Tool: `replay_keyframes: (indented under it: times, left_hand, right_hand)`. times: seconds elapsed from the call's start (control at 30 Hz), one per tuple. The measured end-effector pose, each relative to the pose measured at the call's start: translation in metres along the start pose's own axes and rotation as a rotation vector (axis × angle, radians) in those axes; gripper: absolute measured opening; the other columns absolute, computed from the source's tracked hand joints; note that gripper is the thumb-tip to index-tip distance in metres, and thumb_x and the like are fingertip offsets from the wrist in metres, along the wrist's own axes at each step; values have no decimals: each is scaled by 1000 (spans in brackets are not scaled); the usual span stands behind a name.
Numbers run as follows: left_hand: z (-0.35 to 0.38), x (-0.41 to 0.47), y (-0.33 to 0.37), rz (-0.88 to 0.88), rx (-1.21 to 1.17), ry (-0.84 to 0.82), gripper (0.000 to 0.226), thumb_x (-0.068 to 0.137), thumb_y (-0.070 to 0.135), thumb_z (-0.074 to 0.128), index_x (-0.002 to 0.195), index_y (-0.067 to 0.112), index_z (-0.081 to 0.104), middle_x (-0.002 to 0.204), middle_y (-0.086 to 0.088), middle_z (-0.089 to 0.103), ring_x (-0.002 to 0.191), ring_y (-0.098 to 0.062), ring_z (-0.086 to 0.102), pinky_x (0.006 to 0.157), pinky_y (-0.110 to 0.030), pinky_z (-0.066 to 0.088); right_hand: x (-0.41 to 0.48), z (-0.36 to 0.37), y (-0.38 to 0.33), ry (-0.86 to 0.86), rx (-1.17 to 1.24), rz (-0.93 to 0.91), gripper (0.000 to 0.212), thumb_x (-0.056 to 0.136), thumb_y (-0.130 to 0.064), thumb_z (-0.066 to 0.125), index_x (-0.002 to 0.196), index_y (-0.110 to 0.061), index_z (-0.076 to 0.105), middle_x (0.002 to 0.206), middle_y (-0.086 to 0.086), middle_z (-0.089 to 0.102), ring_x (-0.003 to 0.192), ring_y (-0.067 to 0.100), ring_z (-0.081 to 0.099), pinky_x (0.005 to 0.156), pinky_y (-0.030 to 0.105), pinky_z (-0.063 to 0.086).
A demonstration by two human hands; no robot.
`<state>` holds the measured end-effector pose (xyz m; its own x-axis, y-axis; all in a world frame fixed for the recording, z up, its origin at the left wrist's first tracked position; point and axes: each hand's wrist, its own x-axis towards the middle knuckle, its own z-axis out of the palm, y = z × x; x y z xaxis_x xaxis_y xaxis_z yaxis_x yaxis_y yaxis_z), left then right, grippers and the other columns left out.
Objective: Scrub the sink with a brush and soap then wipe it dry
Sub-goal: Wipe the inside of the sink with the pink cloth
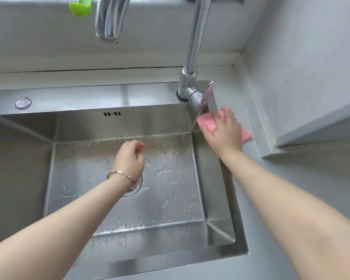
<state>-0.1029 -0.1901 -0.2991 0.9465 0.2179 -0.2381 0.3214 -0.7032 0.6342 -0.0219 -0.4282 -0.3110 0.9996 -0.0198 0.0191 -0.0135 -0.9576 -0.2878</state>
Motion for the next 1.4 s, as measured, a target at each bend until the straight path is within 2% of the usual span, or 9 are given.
replay_keyframes:
  times: [0.23,0.4,0.63,0.8,0.87,0.97,1.13,1.3,1.4]
  left_hand:
    - [-20,41,-15,126,287,214,59,78,-3,51,135,6,42,149,-12,28,139,-28,23,107,-42,24]
    - [-38,76,-39,179,629,162,74,86,12,47,149,14,7,156,-7,-3,144,-23,-4,115,-39,0]
    - [-24,94,-77,356,629,257,94,76,8,63,147,21,3,155,-15,10,143,-30,5,113,-38,-9]
    - [-14,104,-90,459,576,367,85,62,-4,63,140,8,30,144,-22,35,133,-33,19,112,-39,-3]
    - [-15,103,-90,476,544,392,82,64,-3,60,140,9,30,145,-20,34,135,-33,19,112,-39,-5]
    - [-18,95,-99,575,481,380,69,70,6,47,138,10,33,147,-12,30,136,-28,21,113,-40,-5]
    - [-22,73,-153,658,464,232,60,67,6,35,125,10,47,140,-14,43,130,-27,33,111,-43,14]
    - [-41,64,-204,334,434,20,50,71,18,28,98,-2,65,98,-20,67,87,-38,65,84,-42,44]
    - [-46,56,-219,89,381,-18,33,83,4,41,109,2,62,109,-18,63,99,-37,59,87,-42,42]
  right_hand:
    - [2,16,-11,53,-504,-254,39,69,-13,69,107,-9,68,129,20,56,126,40,47,102,50,32]
    - [-2,27,-32,-244,-1275,-482,49,96,-14,28,143,0,31,150,28,19,140,44,12,112,58,5]
    - [24,90,-34,-310,-1536,-475,40,92,-16,45,127,2,48,124,14,52,116,32,47,96,42,37]
    - [20,144,-21,-421,-1392,-502,47,88,-8,44,135,-8,42,134,17,46,126,34,41,100,44,35]
    - [-7,148,-24,-498,-1247,-249,51,78,3,45,126,-15,51,122,8,56,115,23,53,81,38,44]
    - [-49,164,-28,-420,-746,96,44,95,-21,41,138,-13,40,142,11,39,134,25,34,112,35,24]
    - [-21,193,-81,-133,81,722,53,95,-40,44,143,-19,35,149,19,21,134,37,22,114,44,13]
    - [-13,218,-136,-193,92,537,63,94,-38,38,150,-15,17,155,17,9,143,33,5,113,50,4]
    - [-51,229,-164,-334,52,209,66,88,-37,30,150,-17,16,155,13,11,143,30,5,113,51,3]
